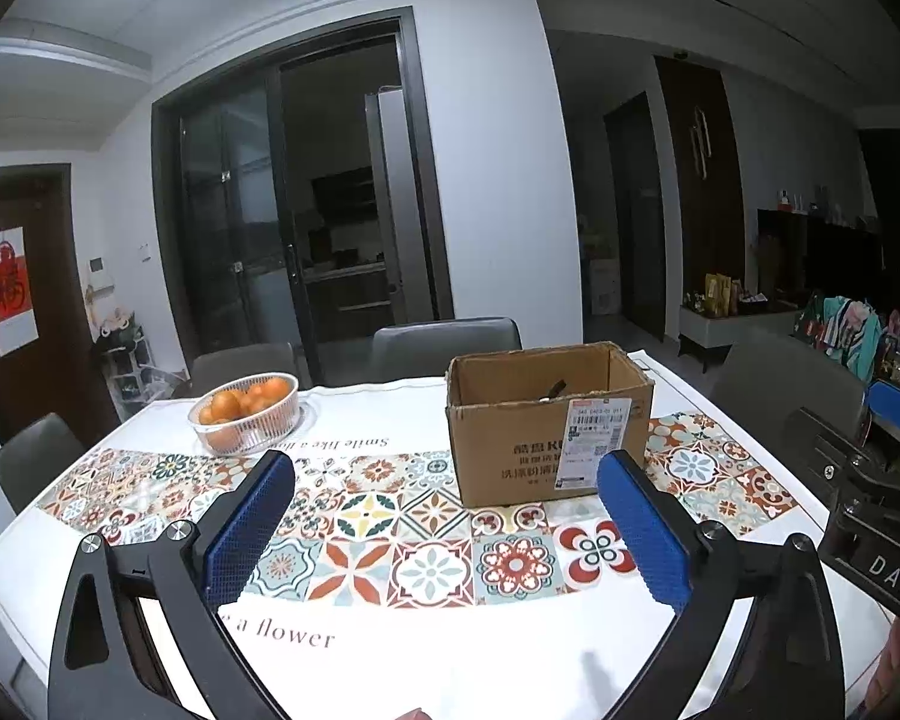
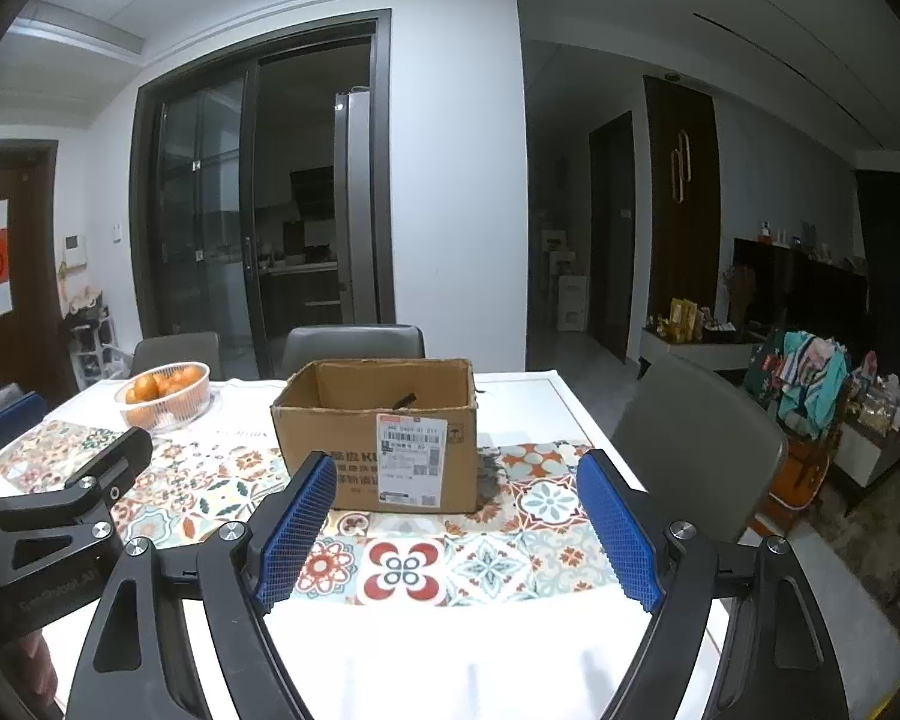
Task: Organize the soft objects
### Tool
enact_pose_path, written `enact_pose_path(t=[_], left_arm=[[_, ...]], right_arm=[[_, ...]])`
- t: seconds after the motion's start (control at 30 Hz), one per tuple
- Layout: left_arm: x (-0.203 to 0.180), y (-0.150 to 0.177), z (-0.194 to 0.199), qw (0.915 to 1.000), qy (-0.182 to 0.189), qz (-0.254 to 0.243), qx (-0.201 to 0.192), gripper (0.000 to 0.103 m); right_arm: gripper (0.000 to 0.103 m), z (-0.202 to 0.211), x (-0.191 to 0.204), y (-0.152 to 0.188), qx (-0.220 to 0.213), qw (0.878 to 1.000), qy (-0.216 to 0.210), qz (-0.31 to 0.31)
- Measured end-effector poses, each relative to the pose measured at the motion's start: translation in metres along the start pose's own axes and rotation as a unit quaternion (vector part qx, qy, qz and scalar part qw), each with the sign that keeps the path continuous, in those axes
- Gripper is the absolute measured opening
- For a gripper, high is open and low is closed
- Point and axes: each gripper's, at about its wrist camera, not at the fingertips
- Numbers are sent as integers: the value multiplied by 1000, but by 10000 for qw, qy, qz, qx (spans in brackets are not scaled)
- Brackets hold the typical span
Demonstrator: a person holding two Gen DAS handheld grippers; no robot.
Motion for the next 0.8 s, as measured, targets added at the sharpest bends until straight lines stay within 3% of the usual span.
enact_pose_path(t=[0.8], left_arm=[[-4, 21, 50, 9999, 23, 102, 34, 103]], right_arm=[[84, 42, -4, 21, -25, 10000, -24, -57]])
Point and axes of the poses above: each gripper's, at about its wrist camera, not at the fingertips, and z roughly against the way its jaws point, x to its left, y to its underside, and after that the axes turned 12 degrees about -x, right-handed
